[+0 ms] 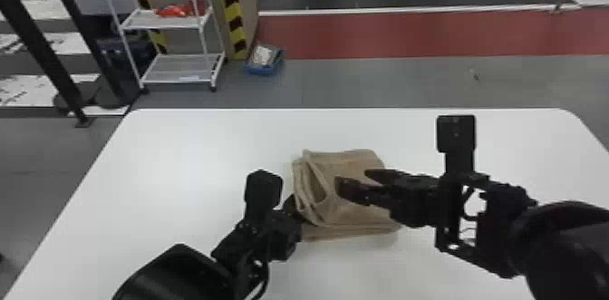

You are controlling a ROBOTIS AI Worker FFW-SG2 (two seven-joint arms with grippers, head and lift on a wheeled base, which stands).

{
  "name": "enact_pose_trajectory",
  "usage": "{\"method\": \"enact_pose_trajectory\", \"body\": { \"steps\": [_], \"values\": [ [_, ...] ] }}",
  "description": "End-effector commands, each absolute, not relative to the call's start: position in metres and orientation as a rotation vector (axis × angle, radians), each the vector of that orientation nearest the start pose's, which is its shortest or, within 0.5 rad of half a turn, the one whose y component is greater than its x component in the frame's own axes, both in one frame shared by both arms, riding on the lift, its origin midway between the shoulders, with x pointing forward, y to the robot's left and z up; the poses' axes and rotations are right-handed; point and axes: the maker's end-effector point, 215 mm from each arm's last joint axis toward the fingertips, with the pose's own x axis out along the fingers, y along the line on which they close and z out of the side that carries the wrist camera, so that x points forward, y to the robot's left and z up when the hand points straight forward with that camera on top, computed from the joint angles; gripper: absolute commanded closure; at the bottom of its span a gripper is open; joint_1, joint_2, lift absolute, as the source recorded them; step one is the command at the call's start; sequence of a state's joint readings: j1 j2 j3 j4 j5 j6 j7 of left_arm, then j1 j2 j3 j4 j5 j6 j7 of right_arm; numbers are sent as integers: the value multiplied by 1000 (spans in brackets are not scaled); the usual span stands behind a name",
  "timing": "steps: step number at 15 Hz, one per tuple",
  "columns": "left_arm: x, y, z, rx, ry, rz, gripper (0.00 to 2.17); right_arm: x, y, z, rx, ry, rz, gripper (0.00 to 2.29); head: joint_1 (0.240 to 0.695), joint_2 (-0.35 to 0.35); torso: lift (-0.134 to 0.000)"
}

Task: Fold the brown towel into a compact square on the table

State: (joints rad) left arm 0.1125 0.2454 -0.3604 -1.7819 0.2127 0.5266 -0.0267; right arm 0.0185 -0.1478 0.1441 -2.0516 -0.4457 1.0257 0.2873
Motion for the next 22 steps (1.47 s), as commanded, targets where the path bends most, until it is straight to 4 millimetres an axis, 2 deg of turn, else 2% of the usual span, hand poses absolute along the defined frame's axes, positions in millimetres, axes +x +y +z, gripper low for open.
{"method": "enact_pose_trajectory", "body": {
  "steps": [1,2,5,7,10,15,17,21,22],
  "values": [
    [483,84,-479,68,502,-420,1710,453,-69,-376,206,618,662,1851,695,51,-125],
    [484,83,-479,64,501,-418,1710,441,-82,-381,181,634,648,2081,695,39,-125],
    [484,79,-477,44,503,-423,1710,399,-91,-405,188,684,661,2105,695,6,-125],
    [485,77,-476,41,501,-421,1706,388,-90,-408,203,632,662,2101,695,-9,-125],
    [485,76,-476,39,503,-418,1706,391,-95,-414,179,587,634,2105,695,-15,-125],
    [479,71,-478,45,508,-427,1706,406,-114,-446,141,622,573,2105,695,-40,-125],
    [475,71,-476,42,506,-430,1706,417,-118,-448,136,615,560,2101,695,-52,-125],
    [461,73,-451,46,482,-444,1696,435,-129,-445,101,606,518,2101,695,-65,-125],
    [456,82,-446,41,477,-435,1693,441,-133,-444,96,606,509,2101,695,-68,-125]
  ]
}}
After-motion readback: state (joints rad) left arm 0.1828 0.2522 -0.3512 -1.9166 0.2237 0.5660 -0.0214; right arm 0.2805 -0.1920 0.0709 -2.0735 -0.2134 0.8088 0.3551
